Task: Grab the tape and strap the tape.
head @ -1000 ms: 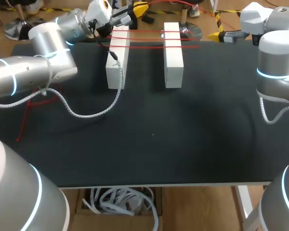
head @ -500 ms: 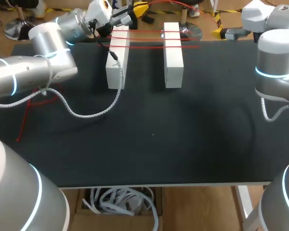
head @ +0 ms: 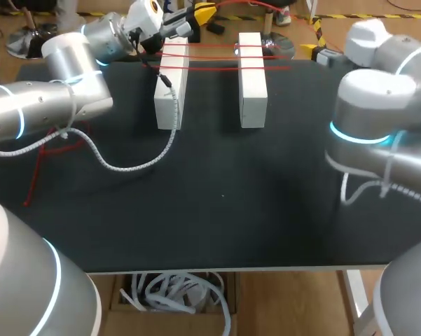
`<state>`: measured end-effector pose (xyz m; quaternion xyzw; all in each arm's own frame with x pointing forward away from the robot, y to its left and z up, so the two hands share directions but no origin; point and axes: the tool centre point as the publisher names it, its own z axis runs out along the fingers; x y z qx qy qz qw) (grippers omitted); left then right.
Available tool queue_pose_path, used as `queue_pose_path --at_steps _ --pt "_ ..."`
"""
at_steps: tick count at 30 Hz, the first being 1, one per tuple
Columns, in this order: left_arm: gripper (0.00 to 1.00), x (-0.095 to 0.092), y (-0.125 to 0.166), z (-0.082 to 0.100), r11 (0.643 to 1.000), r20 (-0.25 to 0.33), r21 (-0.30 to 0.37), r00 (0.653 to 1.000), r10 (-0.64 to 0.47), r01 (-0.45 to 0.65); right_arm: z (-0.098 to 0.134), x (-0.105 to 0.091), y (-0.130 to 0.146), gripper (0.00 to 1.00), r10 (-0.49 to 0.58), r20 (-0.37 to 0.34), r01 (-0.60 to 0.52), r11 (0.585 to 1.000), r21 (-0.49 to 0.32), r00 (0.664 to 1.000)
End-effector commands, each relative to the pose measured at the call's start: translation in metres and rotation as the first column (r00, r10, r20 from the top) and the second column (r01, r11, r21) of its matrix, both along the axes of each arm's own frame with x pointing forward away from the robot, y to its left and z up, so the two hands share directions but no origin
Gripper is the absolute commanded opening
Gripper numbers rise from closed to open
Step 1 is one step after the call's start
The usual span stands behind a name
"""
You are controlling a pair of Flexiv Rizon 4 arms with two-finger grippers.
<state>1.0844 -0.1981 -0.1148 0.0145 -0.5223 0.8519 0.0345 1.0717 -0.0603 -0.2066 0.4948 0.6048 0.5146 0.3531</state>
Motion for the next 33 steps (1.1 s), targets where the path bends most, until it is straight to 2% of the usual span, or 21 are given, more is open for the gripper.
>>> queue_pose_path --at_steps 1,6,10,12,13,28,30,31,32,33 --pt "0.0 0.002 0.0 -0.002 1.0 0.003 -0.004 1.0 -0.005 0.005 -0.007 -0.011 0.0 1.0 -0.337 -0.067 0.327 0.816 0.476 0.939" --pt "0.0 0.002 0.0 -0.002 1.0 0.003 -0.004 1.0 -0.005 0.005 -0.001 -0.015 -0.004 1.0 -0.397 -0.098 0.356 0.652 0.67 0.913" --pt "0.0 0.002 0.0 -0.002 1.0 0.003 -0.004 1.0 -0.005 0.005 0.009 -0.021 0.003 1.0 -0.385 -0.081 0.32 0.613 0.722 0.919" --pt "0.0 0.002 0.0 -0.002 1.0 0.003 -0.004 1.0 -0.005 0.005 0.012 -0.02 0.003 1.0 -0.38 -0.079 0.314 0.611 0.727 0.922" --pt "0.0 0.002 0.0 -0.002 1.0 0.003 -0.004 1.0 -0.005 0.005 0.014 -0.02 0.005 1.0 -0.357 -0.052 0.285 0.642 0.712 0.933" --pt "0.0 0.002 0.0 -0.002 1.0 0.003 -0.004 1.0 -0.005 0.005 0.014 -0.02 0.005 1.0 -0.357 -0.052 0.285 0.642 0.712 0.933" --pt "0.0 0.002 0.0 -0.002 1.0 0.003 -0.004 1.0 -0.005 0.005 0.025 -0.018 0.014 1.0 -0.409 -0.124 0.32 0.454 0.832 0.904" --pt "0.0 0.002 0.0 -0.002 1.0 0.003 -0.004 1.0 -0.005 0.005 0.03 -0.018 0.016 1.0 -0.43 -0.156 0.332 0.37 0.868 0.889" --pt "0.0 0.002 0.0 -0.002 1.0 0.003 -0.004 1.0 -0.005 0.005 0.034 -0.017 0.016 1.0 -0.445 -0.172 0.339 0.329 0.882 0.879" --pt "0.0 0.002 0.0 -0.002 1.0 0.003 -0.004 1.0 -0.005 0.005 0.038 -0.016 0.014 1.0 -0.475 -0.19 0.347 0.267 0.899 0.859"
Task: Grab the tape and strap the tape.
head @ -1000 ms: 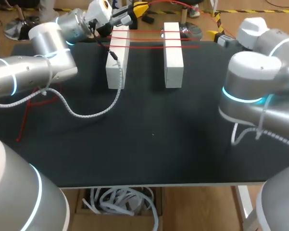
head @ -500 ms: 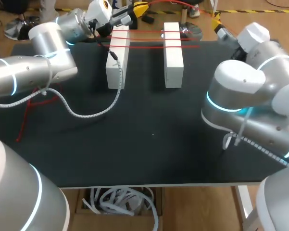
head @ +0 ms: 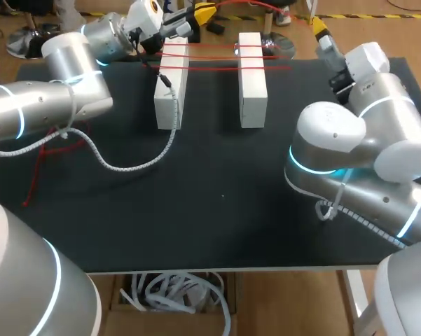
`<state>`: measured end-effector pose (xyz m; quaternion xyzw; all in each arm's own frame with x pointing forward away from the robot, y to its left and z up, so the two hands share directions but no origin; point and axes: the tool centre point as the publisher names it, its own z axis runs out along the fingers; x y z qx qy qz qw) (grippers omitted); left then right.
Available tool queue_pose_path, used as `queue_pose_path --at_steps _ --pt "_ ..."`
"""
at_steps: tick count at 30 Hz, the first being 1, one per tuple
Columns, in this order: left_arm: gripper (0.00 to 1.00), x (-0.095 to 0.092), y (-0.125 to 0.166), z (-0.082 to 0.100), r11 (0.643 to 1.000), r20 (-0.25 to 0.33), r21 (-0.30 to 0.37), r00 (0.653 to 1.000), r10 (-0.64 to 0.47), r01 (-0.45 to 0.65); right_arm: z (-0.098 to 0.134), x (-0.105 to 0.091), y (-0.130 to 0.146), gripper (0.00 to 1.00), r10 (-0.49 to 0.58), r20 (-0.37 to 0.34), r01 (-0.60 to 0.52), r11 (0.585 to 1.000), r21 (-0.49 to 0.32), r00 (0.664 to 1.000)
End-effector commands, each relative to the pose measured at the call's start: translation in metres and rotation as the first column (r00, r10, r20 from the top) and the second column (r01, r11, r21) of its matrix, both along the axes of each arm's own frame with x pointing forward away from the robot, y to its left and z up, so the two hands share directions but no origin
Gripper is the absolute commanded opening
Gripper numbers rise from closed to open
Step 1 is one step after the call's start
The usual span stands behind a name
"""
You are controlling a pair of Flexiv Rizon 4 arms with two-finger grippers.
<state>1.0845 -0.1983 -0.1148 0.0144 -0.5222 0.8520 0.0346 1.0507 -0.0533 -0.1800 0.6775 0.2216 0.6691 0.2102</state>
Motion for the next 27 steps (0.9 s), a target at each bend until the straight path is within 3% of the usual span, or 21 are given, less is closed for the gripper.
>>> queue_pose_path --at_steps 1,2,4,6,8,9,10,12,15,23,27 --pt "0.0 0.002 0.0 -0.002 1.0 0.002 -0.004 1.0 -0.004 0.004 0.014 0.007 0.003 1.0 -0.237 -0.025 0.232 0.918 0.323 0.971" --pt "0.0 0.002 0.0 -0.002 1.0 0.002 -0.004 1.0 -0.004 0.004 0.015 0.01 -0.001 1.0 -0.267 -0.046 0.266 0.902 0.34 0.963" --pt "0.0 0.002 0.0 -0.002 1.0 0.002 -0.004 1.0 -0.004 0.004 0.018 0.013 -0.009 1.0 -0.357 -0.097 0.363 0.833 0.417 0.929" --pt "0.0 0.002 0.0 -0.002 1.0 0.002 -0.004 1.0 -0.004 0.004 0.021 0.017 -0.016 1.0 -0.404 -0.093 0.399 0.794 0.458 0.91" --pt "0.0 0.002 0.0 -0.002 1.0 0.002 -0.004 1.0 -0.004 0.004 0.019 0.02 -0.02 1.0 -0.396 -0.144 0.412 0.764 0.497 0.907" --pt "0.0 0.002 0.0 -0.002 1.0 0.002 -0.004 1.0 -0.004 0.004 0.018 0.022 -0.019 1.0 -0.36 -0.146 0.383 0.78 0.495 0.921" --pt "0.0 0.002 0.0 -0.002 1.0 0.002 -0.004 1.0 -0.004 0.004 0.017 0.024 -0.02 1.0 -0.354 -0.165 0.387 0.769 0.509 0.921" --pt "0.0 0.002 0.0 -0.002 1.0 0.002 -0.004 1.0 -0.004 0.004 0.021 0.029 -0.018 1.0 -0.283 -0.106 0.295 0.793 0.533 0.953" --pt "0.0 0.002 0.0 -0.002 1.0 0.002 -0.004 1.0 -0.004 0.004 0.022 0.033 -0.013 1.0 -0.211 -0.087 0.223 0.805 0.55 0.974" --pt "0.0 0.002 0.0 -0.002 1.0 0.002 -0.004 1.0 -0.004 0.004 0.014 0.022 0.002 1.0 -0.058 -0.112 0.112 0.821 0.56 0.992" --pt "0.0 0.002 0.0 -0.002 1.0 0.002 -0.004 1.0 -0.004 0.004 0.011 0.015 0.001 1.0 -0.043 -0.122 0.104 0.832 0.546 0.992"
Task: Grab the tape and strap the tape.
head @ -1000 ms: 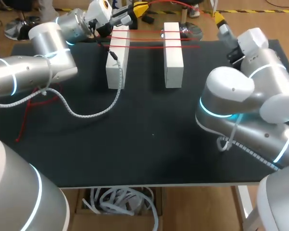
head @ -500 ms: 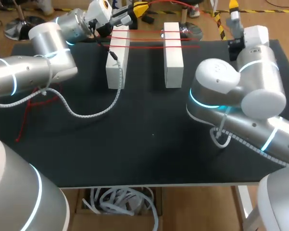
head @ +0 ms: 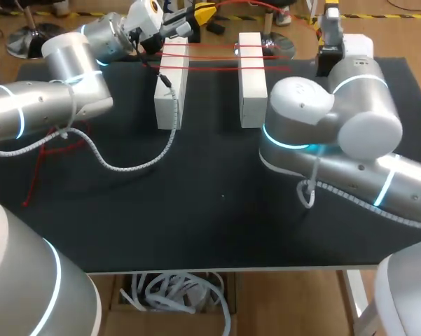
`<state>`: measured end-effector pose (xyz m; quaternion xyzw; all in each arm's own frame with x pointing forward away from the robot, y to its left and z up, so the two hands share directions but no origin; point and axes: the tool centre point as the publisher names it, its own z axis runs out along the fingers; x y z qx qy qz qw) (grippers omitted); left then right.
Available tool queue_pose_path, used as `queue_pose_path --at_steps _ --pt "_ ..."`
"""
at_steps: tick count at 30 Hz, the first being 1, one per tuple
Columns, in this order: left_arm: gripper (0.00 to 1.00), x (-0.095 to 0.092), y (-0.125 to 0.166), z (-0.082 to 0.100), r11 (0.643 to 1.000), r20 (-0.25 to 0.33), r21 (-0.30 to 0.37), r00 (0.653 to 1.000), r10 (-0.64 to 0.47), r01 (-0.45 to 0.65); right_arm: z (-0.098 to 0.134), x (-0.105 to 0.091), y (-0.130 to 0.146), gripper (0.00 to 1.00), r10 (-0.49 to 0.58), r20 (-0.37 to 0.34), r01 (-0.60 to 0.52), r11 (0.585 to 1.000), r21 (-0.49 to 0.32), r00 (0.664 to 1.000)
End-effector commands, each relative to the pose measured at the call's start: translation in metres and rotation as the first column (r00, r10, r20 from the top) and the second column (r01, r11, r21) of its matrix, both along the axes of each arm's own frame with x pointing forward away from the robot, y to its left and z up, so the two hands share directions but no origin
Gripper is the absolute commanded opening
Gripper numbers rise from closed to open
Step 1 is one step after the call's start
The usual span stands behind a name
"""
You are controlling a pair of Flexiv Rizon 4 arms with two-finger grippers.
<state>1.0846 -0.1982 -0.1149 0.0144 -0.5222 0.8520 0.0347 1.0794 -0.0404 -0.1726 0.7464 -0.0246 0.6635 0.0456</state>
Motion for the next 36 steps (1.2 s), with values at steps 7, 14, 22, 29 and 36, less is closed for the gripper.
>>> queue_pose_path --at_steps 7,14,22,29,36 --pt "0.0 0.002 0.0 -0.002 1.0 0.002 -0.004 1.0 -0.004 0.004 0.003 -0.007 -0.025 1.0 0.101 0.05 -0.103 0.994 0.036 0.994" --pt "0.0 0.002 0.0 -0.002 1.0 0.002 -0.004 1.0 -0.004 0.004 0.004 0.004 -0.028 1.0 0.128 0.099 -0.135 0.989 0.066 0.987" --pt "0.0 0.002 0.0 -0.002 1.0 0.002 -0.004 1.0 -0.004 0.004 0.007 0.002 -0.025 1.0 0.105 0.102 -0.114 0.99 0.082 0.989" --pt "0.0 0.002 0.0 -0.002 1.0 0.002 -0.004 1.0 -0.004 0.004 0.002 0.003 -0.033 1.0 0.048 0.09 -0.054 0.996 0.068 0.995" --pt "0.0 0.002 0.0 -0.002 1.0 0.002 -0.004 1.0 -0.004 0.004 0.006 0.006 -0.039 1.0 0.017 0.113 -0.025 0.998 0.066 0.993"
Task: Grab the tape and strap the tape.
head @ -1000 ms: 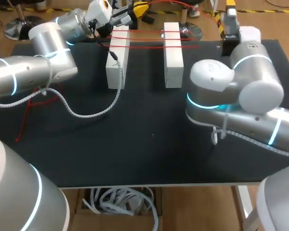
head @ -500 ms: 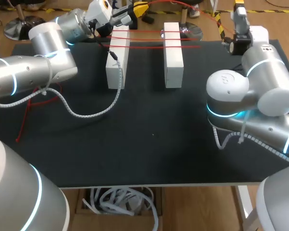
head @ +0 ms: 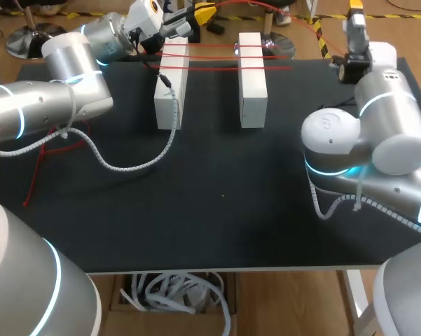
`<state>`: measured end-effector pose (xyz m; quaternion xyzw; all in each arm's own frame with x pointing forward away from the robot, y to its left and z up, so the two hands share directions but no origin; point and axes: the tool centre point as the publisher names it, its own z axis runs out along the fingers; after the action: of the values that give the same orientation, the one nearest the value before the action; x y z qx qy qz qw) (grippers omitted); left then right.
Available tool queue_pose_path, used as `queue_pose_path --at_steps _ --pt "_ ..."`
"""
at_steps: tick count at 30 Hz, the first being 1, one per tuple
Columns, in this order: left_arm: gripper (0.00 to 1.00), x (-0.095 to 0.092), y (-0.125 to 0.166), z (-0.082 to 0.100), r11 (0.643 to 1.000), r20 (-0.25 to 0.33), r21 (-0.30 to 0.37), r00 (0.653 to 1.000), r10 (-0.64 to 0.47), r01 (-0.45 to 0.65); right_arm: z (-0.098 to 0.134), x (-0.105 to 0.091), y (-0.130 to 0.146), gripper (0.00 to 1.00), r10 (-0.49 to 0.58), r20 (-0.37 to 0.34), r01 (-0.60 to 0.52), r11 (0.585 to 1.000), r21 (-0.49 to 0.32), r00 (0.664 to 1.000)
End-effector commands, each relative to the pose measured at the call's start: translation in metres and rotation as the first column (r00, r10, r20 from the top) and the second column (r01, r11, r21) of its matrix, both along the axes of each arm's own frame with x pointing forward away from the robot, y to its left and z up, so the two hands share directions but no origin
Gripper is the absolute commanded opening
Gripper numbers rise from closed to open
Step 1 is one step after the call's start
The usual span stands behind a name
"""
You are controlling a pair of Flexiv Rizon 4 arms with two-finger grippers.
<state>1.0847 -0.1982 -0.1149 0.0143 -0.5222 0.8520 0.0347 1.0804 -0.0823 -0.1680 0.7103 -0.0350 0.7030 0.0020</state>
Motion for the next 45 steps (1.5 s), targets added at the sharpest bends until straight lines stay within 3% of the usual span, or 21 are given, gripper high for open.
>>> queue_pose_path --at_steps 1,5,7,8,10,11,14,17,18,30,35,41,42,45 --pt "0.0 0.002 0.0 -0.002 1.0 0.002 -0.004 1.0 -0.004 0.004 0.001 0.005 0.002 1.0 -0.025 0.002 0.025 1.0 -0.007 1.0" --pt "0.0 0.002 0.0 -0.002 1.0 0.002 -0.004 1.0 -0.004 0.004 0.002 0.005 -0.001 1.0 -0.032 0.01 0.032 0.999 -0.018 0.999" --pt "0.0 0.002 0.0 -0.002 1.0 0.002 -0.004 1.0 -0.004 0.004 0.002 0.004 -0.002 0.93 -0.031 0.012 0.032 0.999 -0.019 0.999" --pt "0.0 0.002 0.0 -0.002 1.0 0.002 -0.004 1.0 -0.004 0.004 0.002 0.004 -0.002 0.77 -0.031 0.018 0.031 0.999 -0.022 0.999" --pt "0.0 0.002 0.0 -0.002 1.0 0.002 -0.004 1.0 -0.004 0.004 0.002 0.003 -0.003 0.55 -0.032 0.021 0.032 0.999 -0.032 0.999" --pt "0.0 0.002 0.0 -0.002 1.0 0.002 -0.004 1.0 -0.004 0.004 0.001 0.003 -0.004 0.51 -0.035 0.019 0.035 0.999 -0.036 0.999" --pt "0.0 0.002 0.0 -0.002 1.0 0.002 -0.004 1.0 -0.004 0.004 0.001 0.001 -0.005 0.63 -0.036 0.02 0.037 0.998 -0.041 0.999" --pt "0.0 0.002 0.0 -0.002 1.0 0.002 -0.004 1.0 -0.004 0.004 0.001 -0.001 -0.005 0.55 -0.035 0.022 0.036 0.999 -0.04 0.999" --pt "0.0 0.002 0.0 -0.002 1.0 0.002 -0.004 1.0 -0.004 0.004 0.0 -0.001 -0.006 0.49 -0.037 0.022 0.038 0.998 -0.041 0.999" --pt "0.0 0.002 0.0 -0.002 1.0 0.002 -0.004 1.0 -0.004 0.004 -0.001 -0.004 -0.009 0.45 -0.05 0.021 0.051 0.997 -0.05 0.999" --pt "0.0 0.002 0.0 -0.002 1.0 0.002 -0.004 1.0 -0.004 0.004 -0.001 -0.004 -0.008 0.31 -0.049 0.023 0.05 0.997 -0.055 0.999" --pt "0.0 0.002 0.0 -0.002 1.0 0.002 -0.004 1.0 -0.004 0.004 -0.002 -0.005 -0.008 0.08 -0.047 0.023 0.048 0.997 -0.061 0.999" --pt "0.0 0.002 0.0 -0.002 1.0 0.002 -0.004 1.0 -0.004 0.004 -0.002 -0.005 -0.008 0.0 -0.046 0.023 0.048 0.997 -0.062 0.999" --pt "0.0 0.002 0.0 -0.002 1.0 0.002 -0.004 1.0 -0.004 0.004 -0.002 -0.005 -0.007 0.0 -0.045 0.023 0.047 0.997 -0.065 0.999"
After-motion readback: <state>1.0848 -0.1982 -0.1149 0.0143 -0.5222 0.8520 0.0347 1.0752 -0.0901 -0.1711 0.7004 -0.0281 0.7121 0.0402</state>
